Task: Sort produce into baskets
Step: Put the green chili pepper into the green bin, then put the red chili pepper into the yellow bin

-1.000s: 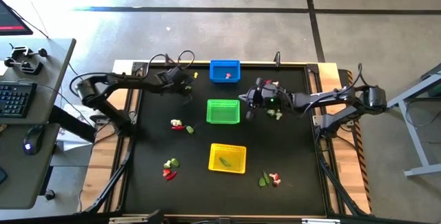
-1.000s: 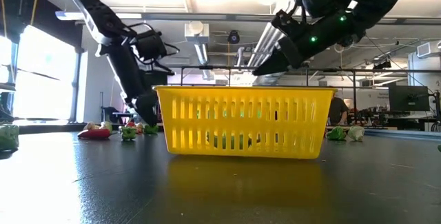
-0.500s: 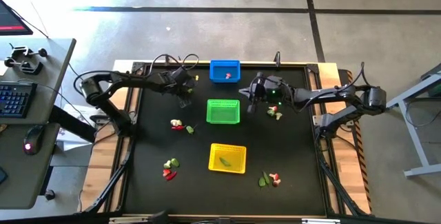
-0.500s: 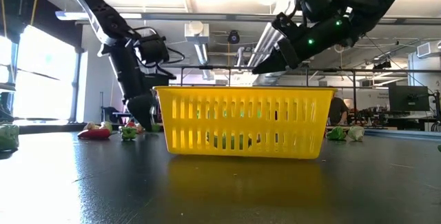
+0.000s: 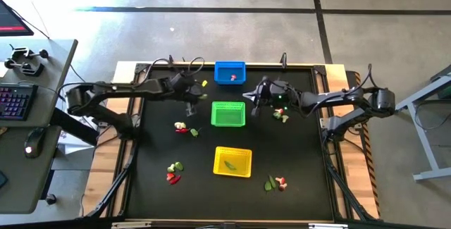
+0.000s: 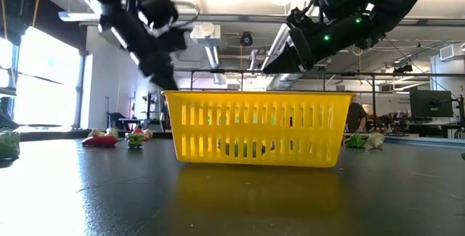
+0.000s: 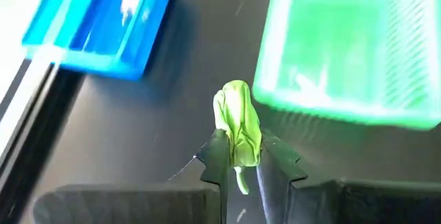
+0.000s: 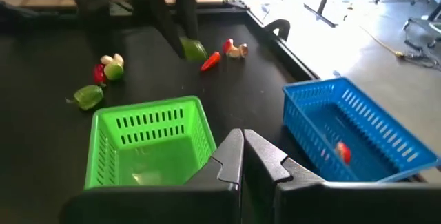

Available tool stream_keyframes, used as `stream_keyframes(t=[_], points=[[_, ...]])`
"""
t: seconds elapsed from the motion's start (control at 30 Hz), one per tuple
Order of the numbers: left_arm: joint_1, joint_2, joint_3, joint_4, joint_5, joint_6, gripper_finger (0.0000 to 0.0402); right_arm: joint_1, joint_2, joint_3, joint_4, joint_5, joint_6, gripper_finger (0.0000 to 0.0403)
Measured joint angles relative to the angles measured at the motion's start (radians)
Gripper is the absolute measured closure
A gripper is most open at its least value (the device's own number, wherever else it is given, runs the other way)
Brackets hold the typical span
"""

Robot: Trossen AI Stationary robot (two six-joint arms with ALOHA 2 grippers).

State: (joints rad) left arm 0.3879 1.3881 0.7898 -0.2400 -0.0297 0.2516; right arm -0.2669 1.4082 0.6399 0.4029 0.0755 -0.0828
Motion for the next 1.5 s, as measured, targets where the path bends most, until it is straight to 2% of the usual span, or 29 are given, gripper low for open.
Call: stream_keyframes(t=[0.13, 0.27, 0.47, 0.67, 0.8, 1.0, 1.37, 1.5], points=[[-0.088, 0.042, 0.083, 0.033, 0.000, -0.038, 0.0367, 0.014, 0.000, 0.000, -0.002, 0.053, 0.015, 0.0403], [-0.145, 0.141, 0.155, 0.030, 0.004, -0.032, 0.0368, 0.015, 0.000, 0.000, -0.002, 0.074, 0.016, 0.0403], [-0.148, 0.288, 0.217, 0.015, 0.008, -0.016, 0.0368, 0.015, 0.000, 0.000, -0.005, 0.071, 0.034, 0.0403], [-0.151, 0.389, 0.270, 0.005, 0.116, 0.013, 0.0369, 0.014, 0.000, 0.000, -0.028, 0.070, 0.033, 0.0403], [-0.162, 0.435, 0.299, -0.025, 0.122, 0.021, 0.0369, 0.013, 0.000, 0.000, -0.046, 0.074, 0.033, 0.0403], [-0.174, 0.473, 0.307, -0.018, 0.090, 0.022, 0.0343, 0.012, 0.000, 0.000, -0.055, 0.075, 0.031, 0.0403], [-0.173, 0.450, 0.308, 0.010, 0.085, 0.027, 0.0266, 0.012, 0.000, 0.000, -0.055, 0.076, 0.014, 0.0403], [-0.166, 0.427, 0.307, 0.014, 0.085, 0.057, 0.0255, 0.012, 0.000, 0.000, -0.054, 0.078, -0.015, 0.0403]])
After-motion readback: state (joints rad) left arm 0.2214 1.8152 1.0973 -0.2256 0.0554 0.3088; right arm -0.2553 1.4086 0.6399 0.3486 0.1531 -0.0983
